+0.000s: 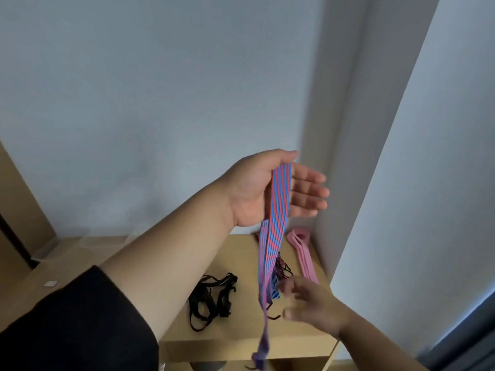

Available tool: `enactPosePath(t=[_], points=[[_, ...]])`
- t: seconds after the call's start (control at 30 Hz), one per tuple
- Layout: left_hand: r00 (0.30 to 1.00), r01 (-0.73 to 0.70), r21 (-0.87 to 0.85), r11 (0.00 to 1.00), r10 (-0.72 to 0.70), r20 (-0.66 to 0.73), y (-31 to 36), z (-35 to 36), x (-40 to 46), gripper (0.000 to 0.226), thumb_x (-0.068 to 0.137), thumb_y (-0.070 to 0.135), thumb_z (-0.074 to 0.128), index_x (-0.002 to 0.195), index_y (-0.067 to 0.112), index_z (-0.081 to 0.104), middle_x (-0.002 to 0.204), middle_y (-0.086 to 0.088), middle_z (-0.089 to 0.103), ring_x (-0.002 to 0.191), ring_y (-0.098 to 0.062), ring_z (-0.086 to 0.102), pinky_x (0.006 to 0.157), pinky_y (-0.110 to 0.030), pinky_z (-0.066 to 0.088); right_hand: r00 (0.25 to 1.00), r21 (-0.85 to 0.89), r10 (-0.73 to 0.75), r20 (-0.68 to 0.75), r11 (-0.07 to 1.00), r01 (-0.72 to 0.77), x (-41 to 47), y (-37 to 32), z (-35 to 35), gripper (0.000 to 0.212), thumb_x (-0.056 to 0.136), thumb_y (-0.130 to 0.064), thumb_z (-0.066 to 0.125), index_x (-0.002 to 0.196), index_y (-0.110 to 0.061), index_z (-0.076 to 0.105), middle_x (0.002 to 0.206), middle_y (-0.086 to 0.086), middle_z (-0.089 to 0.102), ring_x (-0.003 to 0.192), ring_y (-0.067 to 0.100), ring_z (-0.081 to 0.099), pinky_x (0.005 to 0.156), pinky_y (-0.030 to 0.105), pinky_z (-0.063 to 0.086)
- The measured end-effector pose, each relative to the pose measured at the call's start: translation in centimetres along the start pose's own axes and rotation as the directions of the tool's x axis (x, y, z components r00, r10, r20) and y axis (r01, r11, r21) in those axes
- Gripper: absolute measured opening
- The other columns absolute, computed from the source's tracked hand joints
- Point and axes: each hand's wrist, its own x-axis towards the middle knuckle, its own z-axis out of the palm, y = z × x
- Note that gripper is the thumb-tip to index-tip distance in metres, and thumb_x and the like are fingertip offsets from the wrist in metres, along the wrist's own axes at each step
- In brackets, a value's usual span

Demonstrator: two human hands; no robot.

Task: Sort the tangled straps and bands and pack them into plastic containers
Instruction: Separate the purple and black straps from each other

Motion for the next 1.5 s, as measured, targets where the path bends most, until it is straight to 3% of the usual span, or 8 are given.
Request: enactPosePath(t=[0.2,0.37,0.63,0.77,0.87,1.0,1.27,1.5], points=[[0.987,0.153,0.006,0.988,-0.153,0.058,-1.3,0.9,0.4,0.052,0.102,0.039,0.034,0.102,-0.004,0.063,0.089,-0.020,0.071,0.077,-0.029,0.072,0.076,-0.037,0.060,0.906,0.366,-0.310,-0.289,0.838,0.404,0.8,-9.0,-1.9,0.086,0.081,-0.052,0.078,0.140,0.002,0.045,0.140,0.023,0.056,0.137,0.040,0.046,0.115,0.056,0.035],[0.990,0.133,0.006,0.991,-0.133,0.034,-1.0,0.0,-0.3,0.042,0.089,0.033,0.048,0.100,-0.004,0.065,0.090,-0.018,0.071,0.078,-0.028,0.073,0.078,-0.037,0.060,0.908,0.192,-0.301,-0.290,0.912,0.364,2.9,-13.0,-1.2,0.010,0.094,-0.010,0.062,0.094,-0.017,0.069,0.090,-0.014,0.075,0.092,-0.002,0.067,0.081,0.019,0.053],[0.998,0.035,0.078,0.996,-0.038,0.044,-0.7,-1.9,-0.9,0.041,0.089,0.032,0.050,0.107,0.000,0.068,0.103,-0.017,0.074,0.101,-0.032,0.071,0.099,-0.039,0.053,0.915,0.264,-0.188,-0.357,0.919,0.292,5.2,-9.7,2.0,0.020,0.091,-0.010,0.062,0.084,-0.021,0.078,0.090,0.009,0.076,0.094,0.037,0.070,0.091,0.051,0.056],[0.995,-0.093,0.078,0.993,0.095,-0.025,-1.0,-2.5,-0.6,0.028,0.088,0.021,0.056,0.104,0.001,0.069,0.100,-0.017,0.074,0.094,-0.031,0.073,0.094,-0.039,0.057,0.955,0.435,-0.087,-0.282,0.876,0.208,4.4,-6.9,2.7,0.019,0.091,-0.002,0.060,0.087,-0.011,0.076,0.093,0.015,0.076,0.095,0.032,0.071,0.087,0.037,0.055],[0.973,-0.197,0.126,0.972,0.210,-0.094,-1.0,-2.5,-0.4,0.018,0.090,0.008,0.056,0.104,0.002,0.068,0.095,-0.014,0.075,0.086,-0.028,0.074,0.083,-0.037,0.061,0.974,0.622,-0.079,-0.213,0.758,0.197,3.4,-6.4,2.9,0.012,0.084,-0.007,0.067,0.091,-0.001,0.073,0.091,0.022,0.071,0.089,0.037,0.070,0.089,0.045,0.058],[0.942,-0.268,0.204,0.942,0.300,-0.147,-1.3,-2.5,0.2,0.018,0.096,0.001,0.054,0.106,0.004,0.068,0.097,-0.012,0.075,0.084,-0.028,0.074,0.079,-0.036,0.061,0.984,0.655,-0.041,-0.176,0.741,0.148,2.6,-6.2,2.8,0.022,0.097,0.012,0.042,0.102,0.012,0.064,0.090,0.033,0.068,0.081,0.039,0.071,0.076,0.037,0.059],[0.880,-0.364,0.234,0.902,0.415,-0.230,-0.4,-3.1,1.3,0.014,0.097,0.008,0.058,0.104,0.008,0.070,0.095,-0.010,0.076,0.083,-0.029,0.074,0.072,-0.033,0.060,0.998,0.589,-0.065,0.004,0.807,0.050,2.3,-5.6,4.3,0.024,0.095,-0.012,0.045,0.108,0.001,0.060,0.091,0.022,0.070,0.086,0.032,0.068,0.078,0.036,0.055],[0.819,-0.374,0.265,0.889,0.451,-0.355,-0.1,-5.5,1.3,0.018,0.096,0.009,0.062,0.113,0.005,0.068,0.099,-0.011,0.075,0.083,-0.030,0.074,0.072,-0.035,0.060,0.991,0.691,-0.132,0.025,0.719,0.079,2.8,-6.3,6.3,0.057,0.098,-0.051,0.047,0.114,0.003,0.057,0.090,0.023,0.068,0.080,0.032,0.065,0.073,0.036,0.052]])
